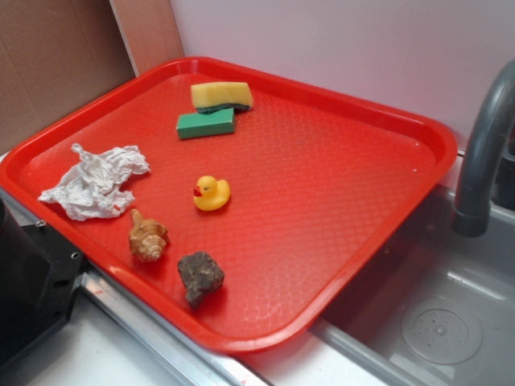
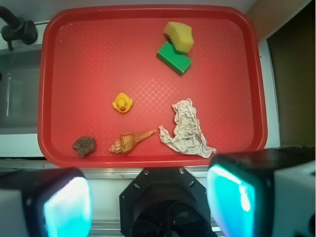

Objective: Grab the yellow duck.

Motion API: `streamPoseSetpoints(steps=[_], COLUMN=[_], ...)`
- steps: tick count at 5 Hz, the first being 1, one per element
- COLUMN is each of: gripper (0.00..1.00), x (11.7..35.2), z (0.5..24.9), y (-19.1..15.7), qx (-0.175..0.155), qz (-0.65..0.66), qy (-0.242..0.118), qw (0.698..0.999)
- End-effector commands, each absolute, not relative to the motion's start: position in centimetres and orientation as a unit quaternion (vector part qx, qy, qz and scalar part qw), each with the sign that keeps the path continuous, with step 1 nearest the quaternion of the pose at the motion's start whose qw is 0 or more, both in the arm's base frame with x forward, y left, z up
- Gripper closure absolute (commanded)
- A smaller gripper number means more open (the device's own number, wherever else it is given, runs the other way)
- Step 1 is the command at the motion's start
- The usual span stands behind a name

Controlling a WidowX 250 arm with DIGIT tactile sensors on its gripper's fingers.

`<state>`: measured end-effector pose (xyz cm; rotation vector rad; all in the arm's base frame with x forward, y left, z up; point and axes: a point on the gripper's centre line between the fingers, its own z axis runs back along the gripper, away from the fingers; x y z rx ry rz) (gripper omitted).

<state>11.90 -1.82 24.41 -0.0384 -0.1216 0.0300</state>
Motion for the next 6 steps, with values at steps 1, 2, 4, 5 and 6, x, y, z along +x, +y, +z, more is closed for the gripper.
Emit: streamPoseSetpoints(steps=[1, 2, 4, 5, 6], gripper=[0.0, 0.0, 0.0, 0.0, 0.0], x=[11.9, 15.1, 17.8, 19.0, 19.7], z=[24.4, 20.9, 13.7, 9.6, 6.4], y=[-1.8, -4.6, -8.3, -7.7, -7.0], qx=[-0.019, -0.035, -0.041, -0.009, 0.003], qz=[0.015, -0.04, -0.17, -0.176, -0.176], qy=[-0.061, -0.083, -0.092, -0.045, -0.029], qw=[0.998, 0.995, 0.98, 0.983, 0.984])
